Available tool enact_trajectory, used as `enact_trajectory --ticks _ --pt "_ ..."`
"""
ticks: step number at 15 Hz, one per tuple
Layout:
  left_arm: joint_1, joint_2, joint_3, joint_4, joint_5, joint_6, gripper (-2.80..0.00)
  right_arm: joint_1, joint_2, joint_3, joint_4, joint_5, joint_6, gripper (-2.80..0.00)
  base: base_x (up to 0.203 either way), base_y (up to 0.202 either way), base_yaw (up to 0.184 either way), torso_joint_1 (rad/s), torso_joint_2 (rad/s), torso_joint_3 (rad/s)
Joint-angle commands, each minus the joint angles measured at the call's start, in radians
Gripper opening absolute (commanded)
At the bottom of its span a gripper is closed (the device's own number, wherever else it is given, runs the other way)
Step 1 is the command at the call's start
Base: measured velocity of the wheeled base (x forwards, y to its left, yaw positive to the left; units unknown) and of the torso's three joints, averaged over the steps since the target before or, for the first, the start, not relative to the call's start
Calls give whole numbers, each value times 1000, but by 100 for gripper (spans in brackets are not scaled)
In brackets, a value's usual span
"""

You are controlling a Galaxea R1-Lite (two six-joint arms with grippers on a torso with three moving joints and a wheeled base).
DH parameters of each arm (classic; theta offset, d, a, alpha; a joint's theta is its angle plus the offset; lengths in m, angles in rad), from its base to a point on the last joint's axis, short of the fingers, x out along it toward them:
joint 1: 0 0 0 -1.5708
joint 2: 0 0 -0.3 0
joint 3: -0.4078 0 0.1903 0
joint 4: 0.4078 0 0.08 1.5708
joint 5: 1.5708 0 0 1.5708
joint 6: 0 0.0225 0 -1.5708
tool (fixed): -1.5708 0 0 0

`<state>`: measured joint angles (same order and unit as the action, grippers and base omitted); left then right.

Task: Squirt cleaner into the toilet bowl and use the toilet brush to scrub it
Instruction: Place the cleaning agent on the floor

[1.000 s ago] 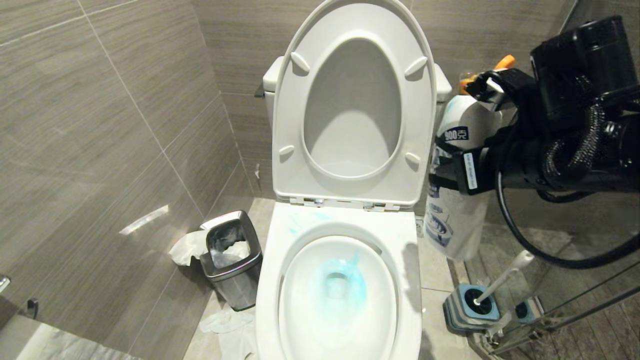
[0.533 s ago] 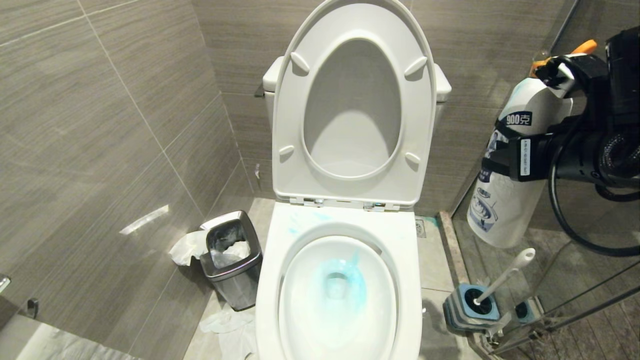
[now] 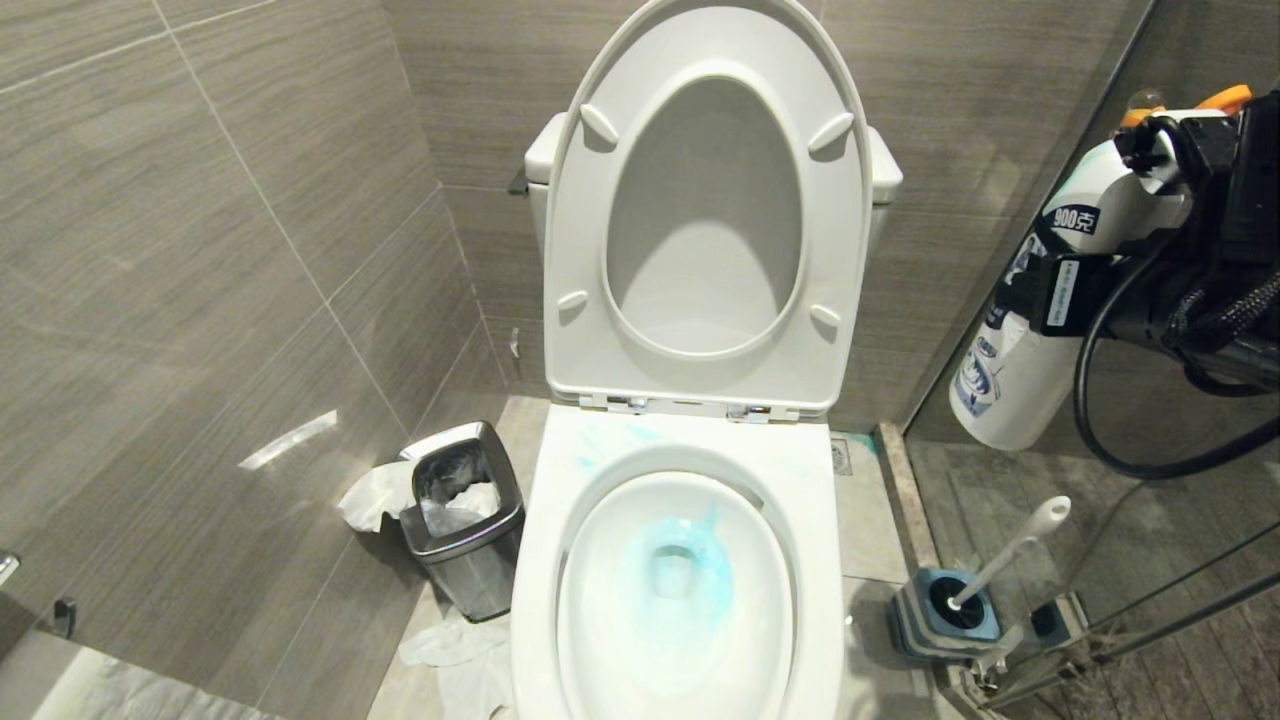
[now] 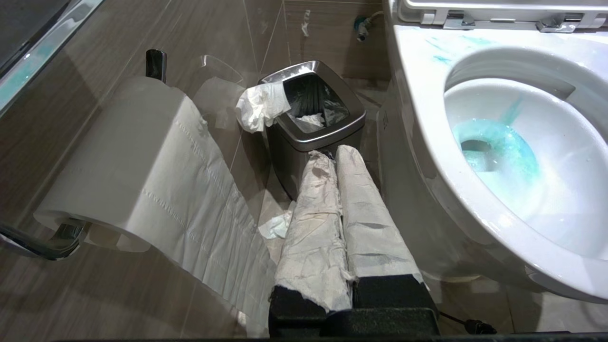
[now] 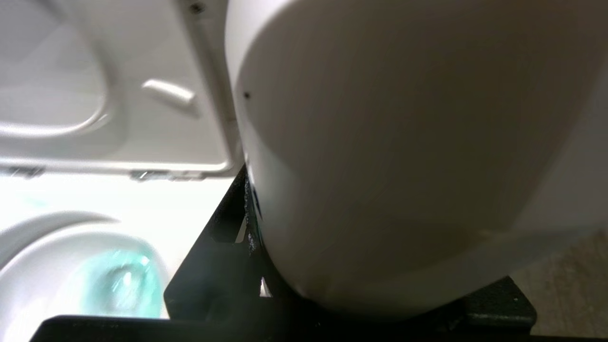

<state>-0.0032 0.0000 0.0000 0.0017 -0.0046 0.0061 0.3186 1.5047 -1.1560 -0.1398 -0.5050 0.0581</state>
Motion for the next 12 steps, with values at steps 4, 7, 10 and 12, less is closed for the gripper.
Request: enact_trajectory --ticks 4,7,10,12 --pt "0 0 0 0 0 0 -280 -88 16 34 -66 -20 0 -280 0 0 0 0 0 0" --pt "0 1 0 0 0 0 -280 -98 17 75 -69 -4 5 -280 0 0 0 0 0 0" --pt "0 1 1 0 0 0 -280 -96 17 95 -70 92 1 -280 0 0 0 0 0 0" --pt "0 0 0 0 0 0 -280 -99 12 110 -71 195 -5 -280 0 0 0 0 0 0"
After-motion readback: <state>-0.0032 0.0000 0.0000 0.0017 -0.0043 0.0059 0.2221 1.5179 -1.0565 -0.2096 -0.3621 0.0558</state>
